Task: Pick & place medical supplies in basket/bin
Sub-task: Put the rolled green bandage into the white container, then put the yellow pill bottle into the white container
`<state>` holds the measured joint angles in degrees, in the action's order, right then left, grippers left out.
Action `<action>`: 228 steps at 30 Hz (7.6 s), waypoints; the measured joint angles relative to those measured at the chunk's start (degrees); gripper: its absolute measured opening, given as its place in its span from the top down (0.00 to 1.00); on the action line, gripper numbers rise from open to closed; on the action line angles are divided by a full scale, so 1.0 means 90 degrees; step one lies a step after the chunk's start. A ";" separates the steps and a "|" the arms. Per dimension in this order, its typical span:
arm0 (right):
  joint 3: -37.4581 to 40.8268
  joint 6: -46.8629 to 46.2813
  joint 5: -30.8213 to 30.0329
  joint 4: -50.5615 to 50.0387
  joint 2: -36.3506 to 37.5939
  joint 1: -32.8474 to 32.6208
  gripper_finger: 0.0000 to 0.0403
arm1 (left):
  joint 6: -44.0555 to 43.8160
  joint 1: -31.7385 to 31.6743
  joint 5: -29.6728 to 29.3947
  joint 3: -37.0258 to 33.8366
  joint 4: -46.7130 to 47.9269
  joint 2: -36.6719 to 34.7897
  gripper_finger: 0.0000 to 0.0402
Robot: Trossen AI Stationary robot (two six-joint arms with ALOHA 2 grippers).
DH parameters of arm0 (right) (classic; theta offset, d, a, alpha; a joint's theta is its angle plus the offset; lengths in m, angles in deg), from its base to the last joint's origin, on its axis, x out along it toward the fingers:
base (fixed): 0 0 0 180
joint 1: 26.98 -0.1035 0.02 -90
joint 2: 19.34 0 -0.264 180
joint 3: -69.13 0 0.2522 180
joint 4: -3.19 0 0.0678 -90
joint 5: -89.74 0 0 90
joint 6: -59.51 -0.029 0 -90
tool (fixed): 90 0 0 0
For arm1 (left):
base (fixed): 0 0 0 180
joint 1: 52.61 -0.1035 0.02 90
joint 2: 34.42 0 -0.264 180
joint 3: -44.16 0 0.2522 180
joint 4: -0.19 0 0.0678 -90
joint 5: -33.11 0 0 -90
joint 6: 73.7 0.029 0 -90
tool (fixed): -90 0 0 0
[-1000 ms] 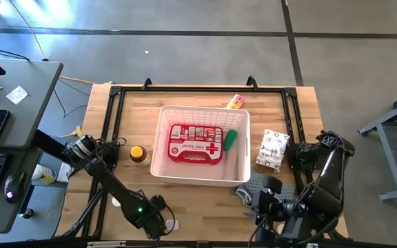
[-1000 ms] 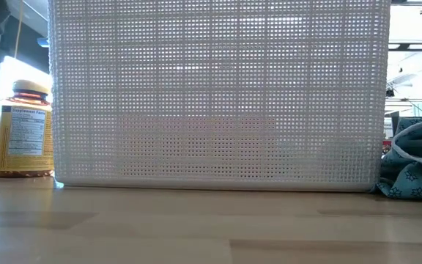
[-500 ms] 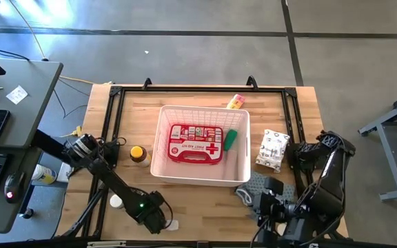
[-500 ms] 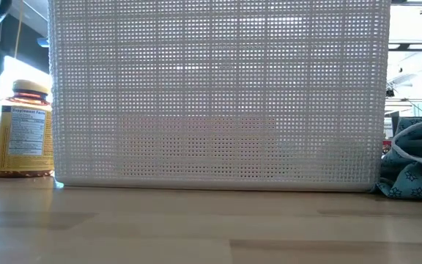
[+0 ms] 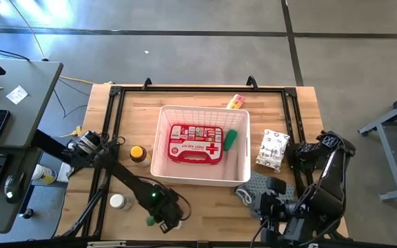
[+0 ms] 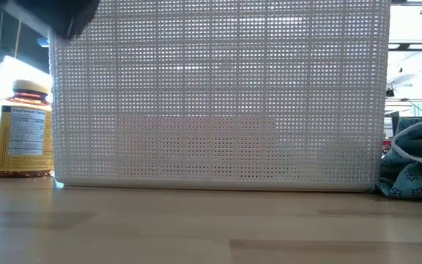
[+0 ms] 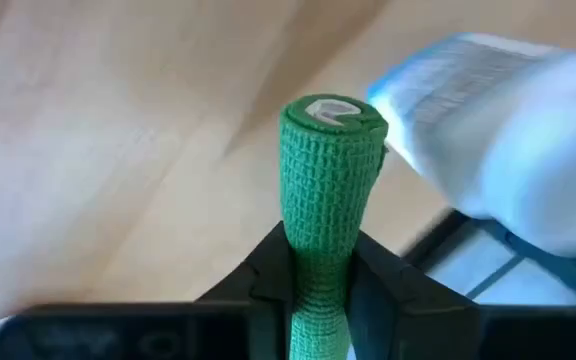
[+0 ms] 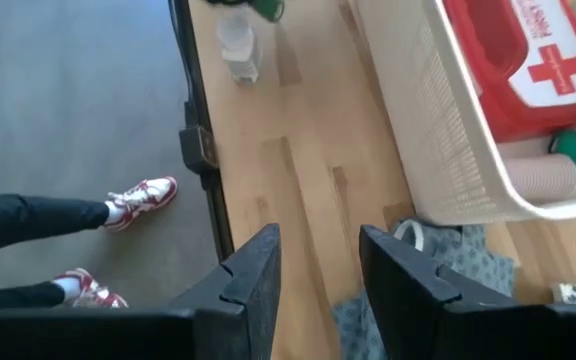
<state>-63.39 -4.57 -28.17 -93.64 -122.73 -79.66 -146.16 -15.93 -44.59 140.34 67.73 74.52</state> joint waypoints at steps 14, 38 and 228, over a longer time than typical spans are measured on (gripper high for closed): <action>0.0000 -0.0254 -0.0722 -0.0475 0.0397 -0.0266 0.68 | 0.2080 -0.0679 -0.1222 0.4050 0.2411 -0.0006 0.72; 0.0000 -0.0165 -0.1525 -0.0755 0.1441 0.1614 0.68 | 0.4388 -0.4471 -0.1612 0.5534 0.0595 0.0658 0.73; 0.2985 0.0956 0.1303 0.4692 0.1535 0.3682 0.68 | 0.4688 -0.3616 -0.1634 -0.2874 0.2560 -0.4465 0.12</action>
<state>-36.52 4.04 -16.44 -51.41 -108.92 -46.53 -103.97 -48.48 -59.30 114.47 90.77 34.34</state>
